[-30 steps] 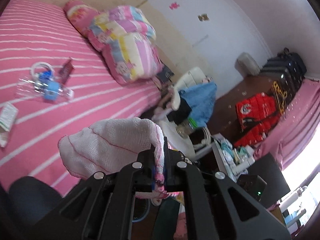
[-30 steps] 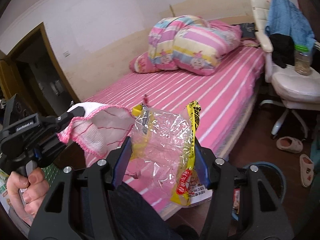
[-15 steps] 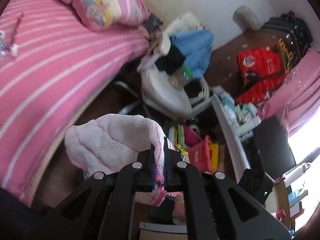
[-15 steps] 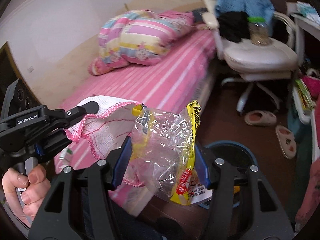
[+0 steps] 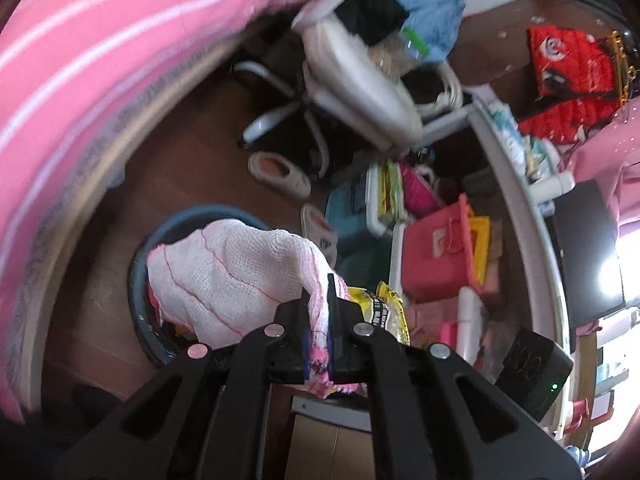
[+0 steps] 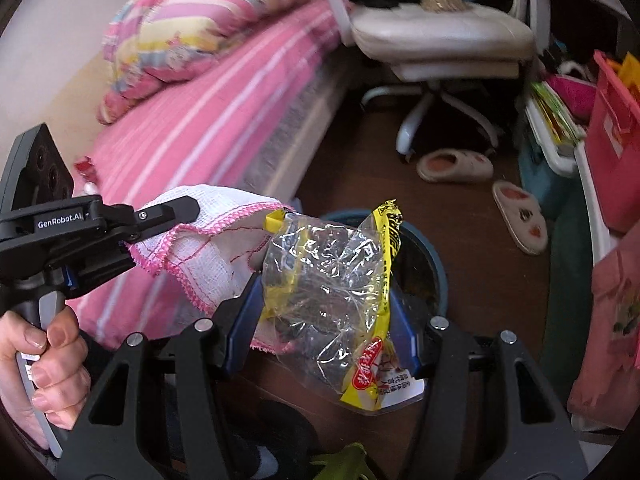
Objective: Collect trash
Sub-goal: 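Carry crushed bottle, wrapper and white cloth over the bin and release both, then move both tools back over the remaining trash on the bed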
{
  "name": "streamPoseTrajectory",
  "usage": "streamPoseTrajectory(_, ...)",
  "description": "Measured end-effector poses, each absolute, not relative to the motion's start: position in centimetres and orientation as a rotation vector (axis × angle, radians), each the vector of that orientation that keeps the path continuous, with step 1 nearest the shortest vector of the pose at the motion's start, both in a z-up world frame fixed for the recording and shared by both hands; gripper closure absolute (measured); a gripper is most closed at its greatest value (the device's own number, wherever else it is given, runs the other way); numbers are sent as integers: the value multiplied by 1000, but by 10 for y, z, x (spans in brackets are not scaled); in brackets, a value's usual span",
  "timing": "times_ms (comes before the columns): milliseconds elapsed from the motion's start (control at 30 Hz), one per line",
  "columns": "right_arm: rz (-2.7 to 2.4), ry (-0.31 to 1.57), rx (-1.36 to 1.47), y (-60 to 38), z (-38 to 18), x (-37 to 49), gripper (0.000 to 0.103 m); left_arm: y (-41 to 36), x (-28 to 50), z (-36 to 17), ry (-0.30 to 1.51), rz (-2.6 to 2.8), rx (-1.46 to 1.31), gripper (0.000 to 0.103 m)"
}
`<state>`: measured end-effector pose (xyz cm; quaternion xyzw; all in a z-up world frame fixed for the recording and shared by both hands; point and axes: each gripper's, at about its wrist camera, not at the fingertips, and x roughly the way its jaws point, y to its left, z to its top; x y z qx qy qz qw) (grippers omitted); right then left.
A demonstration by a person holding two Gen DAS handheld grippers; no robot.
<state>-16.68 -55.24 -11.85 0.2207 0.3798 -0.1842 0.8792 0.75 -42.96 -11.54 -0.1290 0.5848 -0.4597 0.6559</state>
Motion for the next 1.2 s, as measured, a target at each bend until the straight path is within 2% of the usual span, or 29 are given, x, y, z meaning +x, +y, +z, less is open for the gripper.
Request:
streamPoseTrajectory(233,-425,870,476,-565,-153,-153,44,-456,13,-166,1427,-1087,-195,96)
streamPoseTrajectory(300,-427,900,476,-567,-160,-148,38,-456,16,-183,1479,-1036,-154,83)
streamPoseTrajectory(333,-441,915,467,-568,-163,-146,33,-456,17,-189,1498,-1005,-134,64)
streamPoseTrajectory(367,-463,925,449,-568,-165,-145,32,-454,19,-193,1503,-984,-133,51)
streamPoseTrajectory(467,-485,933,423,-564,-166,-143,25,-447,28,-190,1477,-945,-162,41)
streamPoseTrajectory(567,-485,932,407,-560,-165,-144,21,-439,35,-184,1455,-923,-219,36)
streamPoseTrajectory(833,-446,900,396,-541,-142,-143,18,-416,41,-159,1418,-856,-320,35)
streamPoseTrajectory(1200,-267,766,328,-465,-62,-119,15,-336,28,-68,1187,-857,-439,28)
